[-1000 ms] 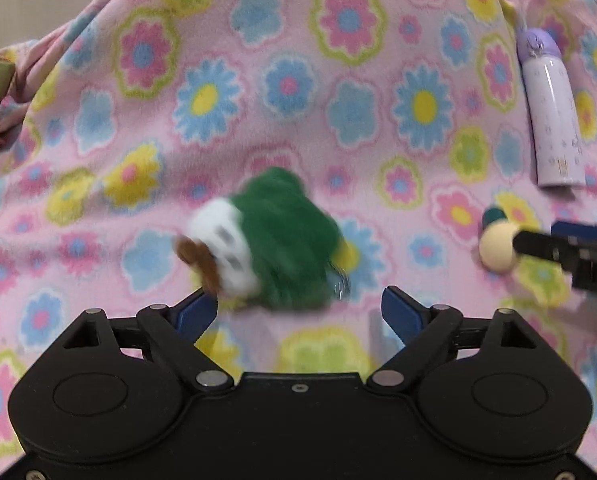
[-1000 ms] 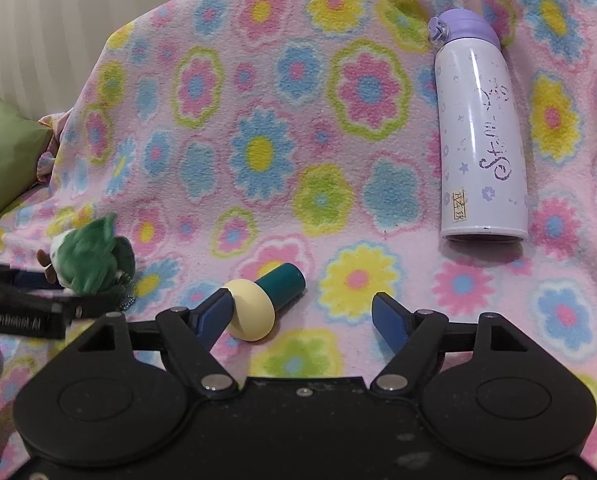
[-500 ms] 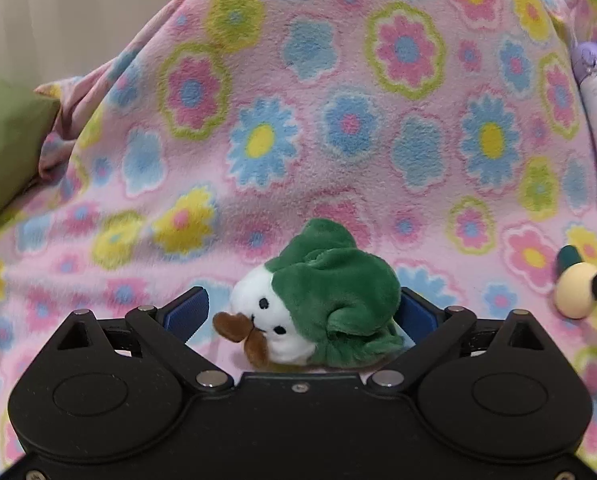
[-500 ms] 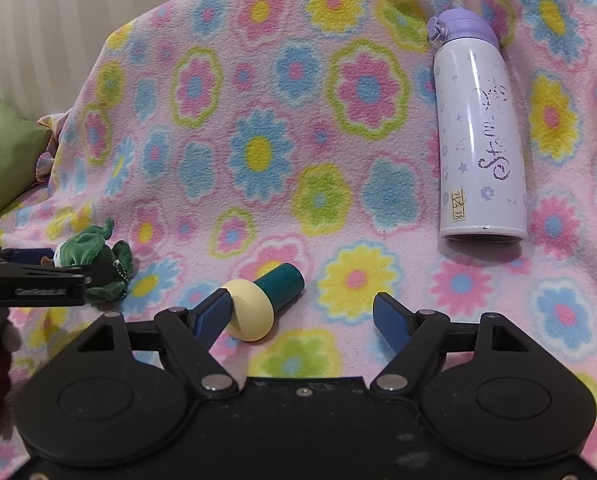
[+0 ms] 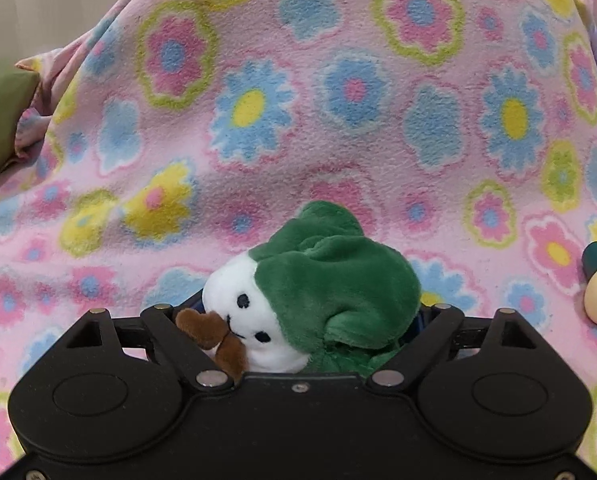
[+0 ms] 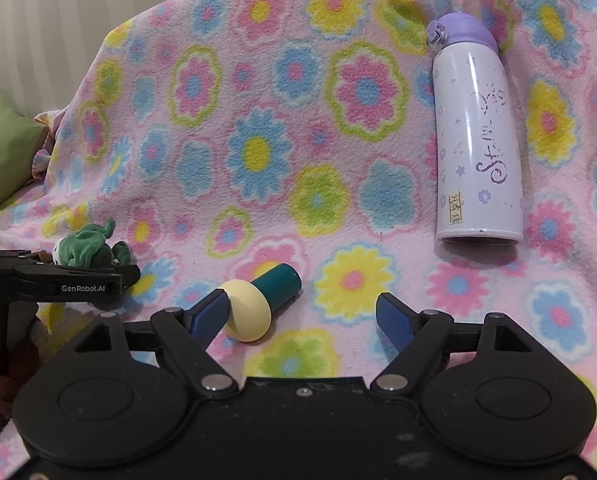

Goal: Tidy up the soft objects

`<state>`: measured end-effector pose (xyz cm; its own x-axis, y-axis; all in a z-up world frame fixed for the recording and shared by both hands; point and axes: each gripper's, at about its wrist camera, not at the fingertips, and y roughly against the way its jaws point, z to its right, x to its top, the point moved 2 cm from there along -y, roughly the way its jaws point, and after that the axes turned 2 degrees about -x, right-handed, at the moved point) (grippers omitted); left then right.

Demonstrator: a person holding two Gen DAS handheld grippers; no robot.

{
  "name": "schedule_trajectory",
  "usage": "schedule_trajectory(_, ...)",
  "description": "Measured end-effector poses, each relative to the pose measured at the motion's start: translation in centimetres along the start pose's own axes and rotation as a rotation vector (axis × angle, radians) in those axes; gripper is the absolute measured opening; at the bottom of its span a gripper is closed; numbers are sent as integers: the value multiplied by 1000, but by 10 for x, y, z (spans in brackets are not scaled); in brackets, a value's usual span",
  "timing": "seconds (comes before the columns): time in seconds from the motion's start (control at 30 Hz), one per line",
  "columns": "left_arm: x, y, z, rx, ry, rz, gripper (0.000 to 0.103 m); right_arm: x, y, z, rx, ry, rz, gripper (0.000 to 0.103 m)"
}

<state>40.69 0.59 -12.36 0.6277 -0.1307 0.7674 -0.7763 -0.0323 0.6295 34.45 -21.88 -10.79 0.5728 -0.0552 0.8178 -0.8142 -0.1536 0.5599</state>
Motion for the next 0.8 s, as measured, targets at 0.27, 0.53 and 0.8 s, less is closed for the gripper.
schedule_trajectory(0.27, 2, -8, -8, -2, 42, -25, 95, 3, 7, -14, -59, 96, 12, 81)
schedule_trajectory(0.53, 3, -12, -11, -1, 51, -30, 97, 12, 26, -16, -137, 180, 23, 81)
schedule_trajectory(0.8, 3, -12, -13, 1, 54, -31, 98, 5, 4, -30, -212, 293, -77, 81)
